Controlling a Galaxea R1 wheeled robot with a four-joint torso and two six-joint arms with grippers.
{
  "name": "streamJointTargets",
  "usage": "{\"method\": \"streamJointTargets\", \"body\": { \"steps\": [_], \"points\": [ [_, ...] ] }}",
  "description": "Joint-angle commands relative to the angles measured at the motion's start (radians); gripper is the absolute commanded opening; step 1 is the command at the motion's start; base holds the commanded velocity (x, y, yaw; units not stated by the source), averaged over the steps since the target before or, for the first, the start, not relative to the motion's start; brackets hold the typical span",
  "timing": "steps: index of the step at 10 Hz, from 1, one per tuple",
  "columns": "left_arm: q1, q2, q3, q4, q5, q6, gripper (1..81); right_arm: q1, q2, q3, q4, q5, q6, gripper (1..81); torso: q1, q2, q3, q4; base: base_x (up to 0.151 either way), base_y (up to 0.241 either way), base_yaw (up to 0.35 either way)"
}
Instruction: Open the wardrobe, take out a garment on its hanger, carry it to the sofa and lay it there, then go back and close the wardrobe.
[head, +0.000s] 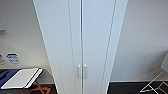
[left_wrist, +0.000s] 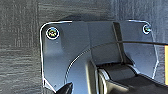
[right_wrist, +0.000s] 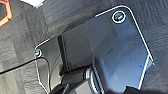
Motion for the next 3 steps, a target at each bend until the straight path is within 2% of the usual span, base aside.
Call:
{"method": "streamJointTargets", "body": {
  "steps": [1, 3],
  "points": [
    [0.003, 0.136, -0.156, 0.049, 0.040, 0.026, 81.1, -0.063, 0.245, -0.315, -0.148, -0.020, -0.015, 81.1, 0.000, 0.000, 0.000, 0.000, 0.000, 0.000, 0.000],
    [0.000, 0.128, -0.156, 0.048, 0.040, 0.024, 81.1, -0.069, 0.239, -0.318, -0.148, -0.023, -0.015, 81.1, -0.001, 0.000, 0.000, 0.000, 0.000, 0.000, 0.000]
  ]
}}
